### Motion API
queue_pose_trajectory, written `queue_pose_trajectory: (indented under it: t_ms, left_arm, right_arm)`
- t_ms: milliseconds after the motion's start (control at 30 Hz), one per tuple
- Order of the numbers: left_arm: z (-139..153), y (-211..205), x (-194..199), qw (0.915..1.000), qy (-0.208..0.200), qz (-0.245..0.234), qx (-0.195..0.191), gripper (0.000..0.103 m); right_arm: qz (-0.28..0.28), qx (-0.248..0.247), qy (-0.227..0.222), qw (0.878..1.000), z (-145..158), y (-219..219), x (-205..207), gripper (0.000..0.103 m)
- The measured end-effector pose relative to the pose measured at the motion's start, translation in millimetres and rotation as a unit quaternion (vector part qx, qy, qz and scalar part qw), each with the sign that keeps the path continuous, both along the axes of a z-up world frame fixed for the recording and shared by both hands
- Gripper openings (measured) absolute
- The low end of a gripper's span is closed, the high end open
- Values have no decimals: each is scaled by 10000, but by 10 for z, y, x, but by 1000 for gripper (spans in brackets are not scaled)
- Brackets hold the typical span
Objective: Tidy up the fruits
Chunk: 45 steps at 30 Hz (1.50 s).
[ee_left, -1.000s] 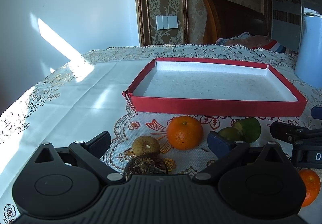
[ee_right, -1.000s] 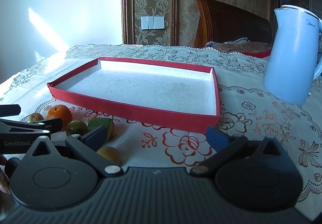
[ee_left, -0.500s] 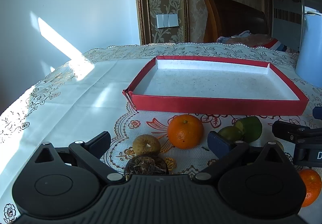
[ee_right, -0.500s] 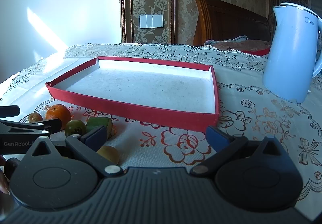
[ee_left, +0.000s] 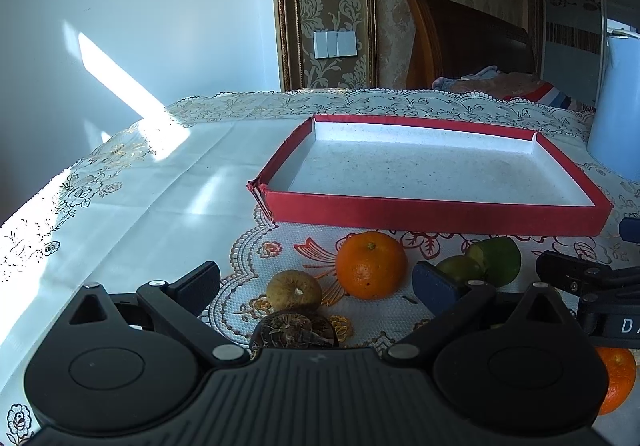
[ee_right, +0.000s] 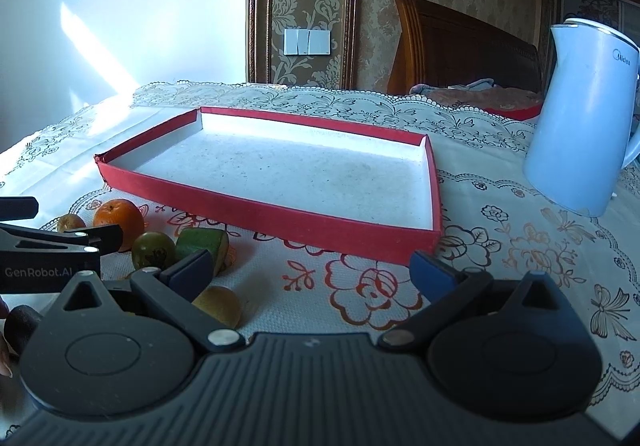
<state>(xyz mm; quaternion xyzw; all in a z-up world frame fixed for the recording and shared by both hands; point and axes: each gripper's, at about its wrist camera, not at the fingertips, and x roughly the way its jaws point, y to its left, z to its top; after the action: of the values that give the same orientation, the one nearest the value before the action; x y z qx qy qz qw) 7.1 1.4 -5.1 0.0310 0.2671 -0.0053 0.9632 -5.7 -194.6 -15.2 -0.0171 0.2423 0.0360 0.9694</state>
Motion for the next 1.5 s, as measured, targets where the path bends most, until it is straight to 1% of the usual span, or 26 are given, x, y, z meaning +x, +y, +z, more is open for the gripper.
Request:
queue_pose_trajectory:
  t_ms: [67,167,233,300,400,500,600,700,800,900,1033,1200,1300,1367,1400,1467,1500]
  left_arm:
    - [38,65,-35,9999,58,32,-122,103]
    - [79,193,-179,9993,26,-2,-374,103]
    - [99,256,-281,9983,116,-65,-560,103]
    - [102,265,-382,9979,187,-117,-614,103]
    - [96,222,-523,9971,368,-252,-622,103]
    - [66,145,-683,9971,397,-383,-516,103]
    - [28,63,-750,9981,392,-296,-385,103]
    - [-39,-23,-727,9985,470,-229,-189,103]
    - [-107,-28,-681,9977,596,-223,-215,103]
    - [-134,-13,-671,9985,510,-68,-169,103]
    - [-145,12,-676,9986,475,-58,-228,103]
    - [-185,-56,-700,9992,389,-65,17,102]
    - [-187,-51,-727,9994,311,-160,-16,95]
    - [-180,-49,-741,9993,279,-239,-66,81]
    - [-179,-50,-744,9993,267,-243,-66,78]
    - [-177,-66,-765,9993,211,-293,-57,62]
    - [-178,-70,-778,9993,184,-329,-52,58]
  right_arm:
    - [-57,149,-18,9999,10,-58,-6,103]
    - [-83,361,-22,9993,13,-130,-10,103]
    - [-70,431,26,9990,10,-147,-2,103]
    - [-50,471,63,9989,3,-151,2,103]
    - [-124,560,1,9984,14,-187,-14,103]
    - [-227,704,-12,9973,25,-254,-13,103]
    - [-278,865,7,9959,24,-297,-8,103]
    - [-332,861,-7,9957,23,-315,-10,103]
    - [-361,904,0,9952,22,-334,-9,103]
    - [-358,937,77,9949,12,-340,6,103]
    - [-395,929,148,9948,12,-348,23,103]
    - [-596,1146,70,9916,56,-508,-25,103]
    - [-649,1330,142,9889,49,-631,-63,103]
    - [-645,1381,180,9882,40,-690,-106,103]
    - [-636,1389,181,9881,38,-711,-136,103]
    - [-555,1362,185,9890,40,-737,-211,103]
    - [-515,1318,178,9898,41,-744,-256,103]
